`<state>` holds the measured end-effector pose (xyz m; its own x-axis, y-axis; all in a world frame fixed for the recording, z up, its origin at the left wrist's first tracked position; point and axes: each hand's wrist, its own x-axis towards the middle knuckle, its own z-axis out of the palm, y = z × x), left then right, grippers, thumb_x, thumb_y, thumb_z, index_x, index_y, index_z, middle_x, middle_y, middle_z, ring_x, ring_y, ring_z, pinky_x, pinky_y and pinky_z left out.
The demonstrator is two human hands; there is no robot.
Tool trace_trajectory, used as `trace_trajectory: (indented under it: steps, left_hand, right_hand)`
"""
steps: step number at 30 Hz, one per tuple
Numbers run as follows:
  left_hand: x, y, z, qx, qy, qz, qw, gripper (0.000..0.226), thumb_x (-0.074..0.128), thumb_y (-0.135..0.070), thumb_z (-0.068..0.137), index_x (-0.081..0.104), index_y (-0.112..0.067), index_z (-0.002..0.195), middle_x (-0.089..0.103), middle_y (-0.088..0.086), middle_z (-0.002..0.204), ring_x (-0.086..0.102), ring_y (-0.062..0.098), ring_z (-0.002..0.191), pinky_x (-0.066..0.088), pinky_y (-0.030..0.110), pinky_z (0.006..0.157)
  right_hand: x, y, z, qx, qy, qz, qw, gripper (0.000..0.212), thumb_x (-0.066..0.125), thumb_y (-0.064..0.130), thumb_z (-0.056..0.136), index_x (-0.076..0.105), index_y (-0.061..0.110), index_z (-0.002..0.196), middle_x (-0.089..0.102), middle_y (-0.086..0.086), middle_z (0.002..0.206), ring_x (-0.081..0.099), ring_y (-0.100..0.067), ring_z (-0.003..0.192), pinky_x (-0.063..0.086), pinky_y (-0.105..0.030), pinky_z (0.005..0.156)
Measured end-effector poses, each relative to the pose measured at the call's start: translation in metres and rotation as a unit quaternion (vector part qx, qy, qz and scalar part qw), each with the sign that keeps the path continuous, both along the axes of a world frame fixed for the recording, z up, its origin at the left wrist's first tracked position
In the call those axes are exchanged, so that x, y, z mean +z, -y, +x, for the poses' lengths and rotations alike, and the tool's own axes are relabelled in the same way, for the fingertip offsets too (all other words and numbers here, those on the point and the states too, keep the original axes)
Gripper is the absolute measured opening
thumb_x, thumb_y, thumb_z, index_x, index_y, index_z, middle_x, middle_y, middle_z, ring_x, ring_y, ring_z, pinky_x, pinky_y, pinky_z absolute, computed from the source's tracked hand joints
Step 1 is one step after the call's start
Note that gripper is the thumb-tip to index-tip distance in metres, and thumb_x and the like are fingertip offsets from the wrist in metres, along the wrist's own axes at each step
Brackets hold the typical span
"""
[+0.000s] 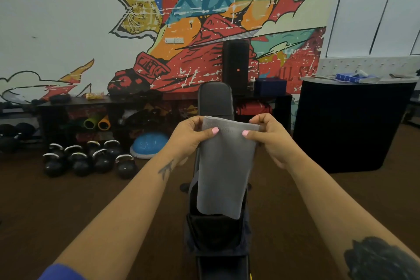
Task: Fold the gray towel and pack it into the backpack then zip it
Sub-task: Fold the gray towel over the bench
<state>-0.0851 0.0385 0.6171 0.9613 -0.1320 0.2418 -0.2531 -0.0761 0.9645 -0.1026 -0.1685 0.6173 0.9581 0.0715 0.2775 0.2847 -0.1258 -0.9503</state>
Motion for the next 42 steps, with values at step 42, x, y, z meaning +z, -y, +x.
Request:
trace_trajectory:
  steps: [42]
  left_hand:
    - [-0.093,-0.032,-0.028,-0.130,-0.205,-0.304,0.921,0.073,0.083,-0.033,0.059,0.055,-0.014,0.124,0.073,0.005,0.105,0.072,0.019,0.091,0.060,0.035,0.068]
  right_hand:
    - [0.109,0.013,-0.014,0.019,0.086,-0.294,0.952,0.038,0.058,0.000,0.090,0.066,0.024,0.118,0.048,0.004,0.124,0.049,-0.018,0.107,0.040,-0.027,0.088]
